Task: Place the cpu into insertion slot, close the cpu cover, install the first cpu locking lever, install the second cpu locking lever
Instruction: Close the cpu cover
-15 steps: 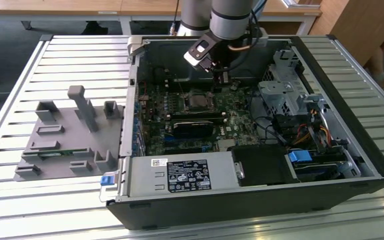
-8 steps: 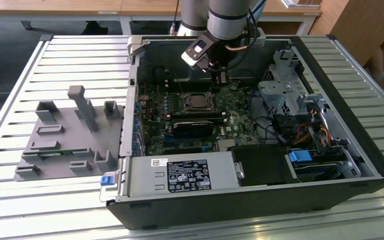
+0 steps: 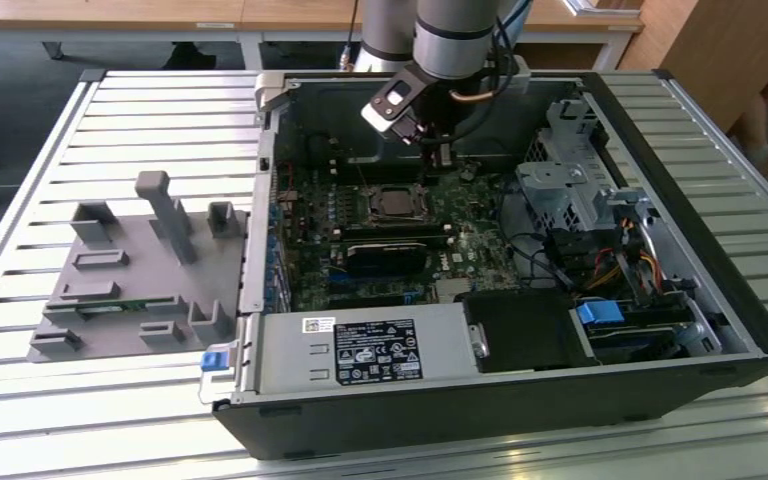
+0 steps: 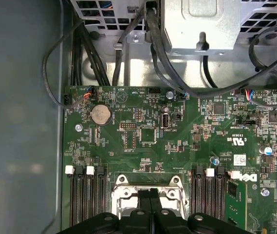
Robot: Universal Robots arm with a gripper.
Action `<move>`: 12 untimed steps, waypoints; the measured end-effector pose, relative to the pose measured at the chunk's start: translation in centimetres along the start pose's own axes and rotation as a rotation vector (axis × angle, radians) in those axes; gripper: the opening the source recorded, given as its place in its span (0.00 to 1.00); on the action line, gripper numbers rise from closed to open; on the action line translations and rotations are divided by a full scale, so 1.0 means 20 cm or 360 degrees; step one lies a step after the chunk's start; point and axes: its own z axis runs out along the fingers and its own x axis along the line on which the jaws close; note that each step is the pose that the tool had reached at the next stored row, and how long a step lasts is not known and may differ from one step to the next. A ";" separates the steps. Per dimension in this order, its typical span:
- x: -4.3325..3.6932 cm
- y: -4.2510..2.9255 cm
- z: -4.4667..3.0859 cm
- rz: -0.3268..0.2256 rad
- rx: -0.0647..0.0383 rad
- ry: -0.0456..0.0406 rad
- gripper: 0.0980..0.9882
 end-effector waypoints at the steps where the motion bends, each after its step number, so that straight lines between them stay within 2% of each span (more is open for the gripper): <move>1: 0.000 -0.002 0.000 0.0000 0.0000 0.0000 0.02; 12: -0.001 -0.060 0.006 0.0000 0.0000 0.0000 0.02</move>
